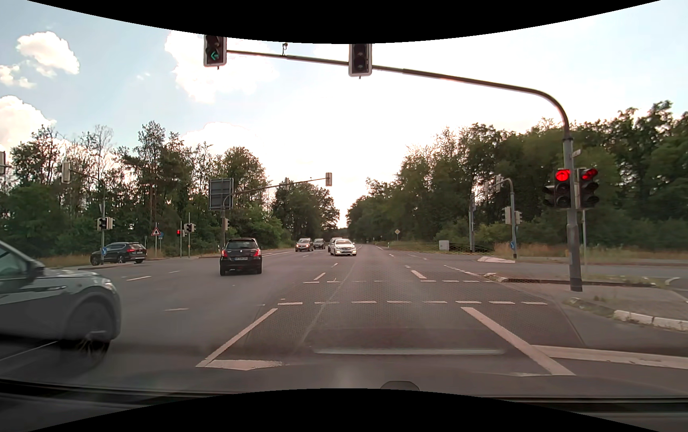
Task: Follow the waypoints while adhering to traffic rules and regulations
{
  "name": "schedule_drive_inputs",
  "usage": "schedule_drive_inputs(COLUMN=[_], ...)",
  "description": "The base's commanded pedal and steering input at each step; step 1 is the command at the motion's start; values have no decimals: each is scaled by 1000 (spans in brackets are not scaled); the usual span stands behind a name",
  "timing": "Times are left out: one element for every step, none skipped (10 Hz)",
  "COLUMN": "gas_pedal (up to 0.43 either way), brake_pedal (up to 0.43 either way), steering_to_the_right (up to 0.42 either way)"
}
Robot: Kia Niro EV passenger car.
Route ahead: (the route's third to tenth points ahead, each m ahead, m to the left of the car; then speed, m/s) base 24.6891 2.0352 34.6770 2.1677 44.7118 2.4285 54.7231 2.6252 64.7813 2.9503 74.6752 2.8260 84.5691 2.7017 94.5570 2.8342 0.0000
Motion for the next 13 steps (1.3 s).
schedule_drive_inputs(gas_pedal=[0, 0, 0, 0, 0, 0, 0, 0, 0, 0, 0, 0, 0], brake_pedal=[311, 311, 311, 305, 305, 311, 305, 311, 311, 305, 305, 311, 311], steering_to_the_right=[-8, -8, -8, -8, -8, -8, -8, -8, -8, -8, -8, -8, -8])
